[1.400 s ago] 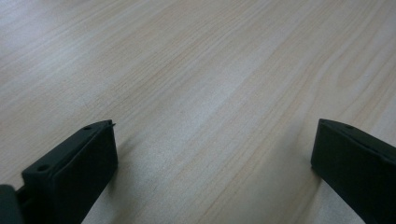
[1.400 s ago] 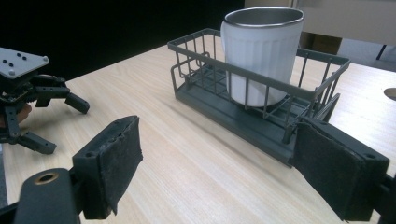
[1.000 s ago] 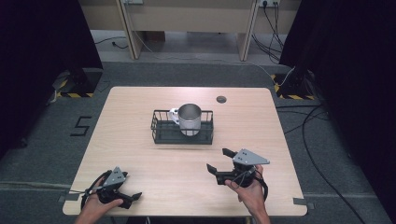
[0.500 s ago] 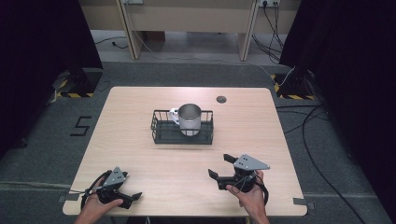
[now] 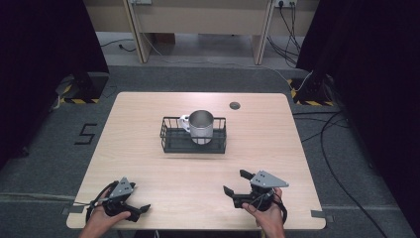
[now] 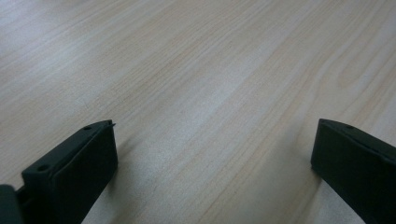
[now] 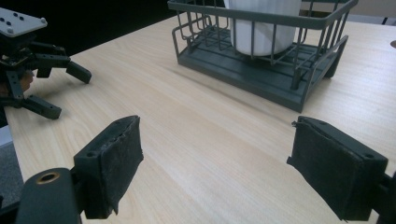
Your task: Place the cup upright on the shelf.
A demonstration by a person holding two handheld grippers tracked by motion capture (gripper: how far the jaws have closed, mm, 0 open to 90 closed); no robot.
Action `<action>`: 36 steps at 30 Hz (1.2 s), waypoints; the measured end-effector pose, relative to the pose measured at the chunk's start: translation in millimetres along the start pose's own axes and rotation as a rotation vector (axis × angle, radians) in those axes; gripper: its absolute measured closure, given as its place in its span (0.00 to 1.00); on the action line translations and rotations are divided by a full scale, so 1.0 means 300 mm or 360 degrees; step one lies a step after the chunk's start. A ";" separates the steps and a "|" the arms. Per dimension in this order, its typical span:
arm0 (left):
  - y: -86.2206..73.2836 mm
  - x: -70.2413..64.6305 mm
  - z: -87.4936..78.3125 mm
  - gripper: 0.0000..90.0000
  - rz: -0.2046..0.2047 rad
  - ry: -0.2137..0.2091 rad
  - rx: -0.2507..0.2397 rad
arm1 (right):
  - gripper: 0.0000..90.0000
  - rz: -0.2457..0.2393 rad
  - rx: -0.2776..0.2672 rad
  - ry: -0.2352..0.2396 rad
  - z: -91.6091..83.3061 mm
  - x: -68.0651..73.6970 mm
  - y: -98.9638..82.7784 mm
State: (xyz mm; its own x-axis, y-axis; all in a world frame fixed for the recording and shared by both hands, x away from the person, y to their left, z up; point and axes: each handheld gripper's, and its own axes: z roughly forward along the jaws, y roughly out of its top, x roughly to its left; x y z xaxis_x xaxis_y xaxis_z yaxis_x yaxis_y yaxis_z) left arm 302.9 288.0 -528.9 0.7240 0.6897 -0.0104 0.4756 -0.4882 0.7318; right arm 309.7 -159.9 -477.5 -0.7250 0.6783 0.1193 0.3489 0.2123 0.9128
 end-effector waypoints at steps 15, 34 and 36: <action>0.000 0.000 0.000 0.00 0.0000 0.0000 0.0000 | 0.17 0.0016 -0.0004 0.0007 -0.018 0.016 -0.040; 0.000 0.000 0.000 0.00 0.0000 0.0000 0.0000 | 0.17 0.0014 -0.0006 -0.0024 -0.050 0.026 -0.078; 0.000 0.000 0.000 0.00 0.0000 0.0000 0.0000 | 0.17 0.0015 -0.0005 -0.0027 -0.051 0.026 -0.083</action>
State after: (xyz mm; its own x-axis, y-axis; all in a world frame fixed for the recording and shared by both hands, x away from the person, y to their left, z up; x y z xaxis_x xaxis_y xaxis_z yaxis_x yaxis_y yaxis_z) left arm 302.8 287.9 -528.9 0.7241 0.6896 -0.0106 0.4756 -0.4881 0.7318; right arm 286.2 -170.7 -493.3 -0.7116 0.6920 0.1212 0.3536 0.2038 0.9129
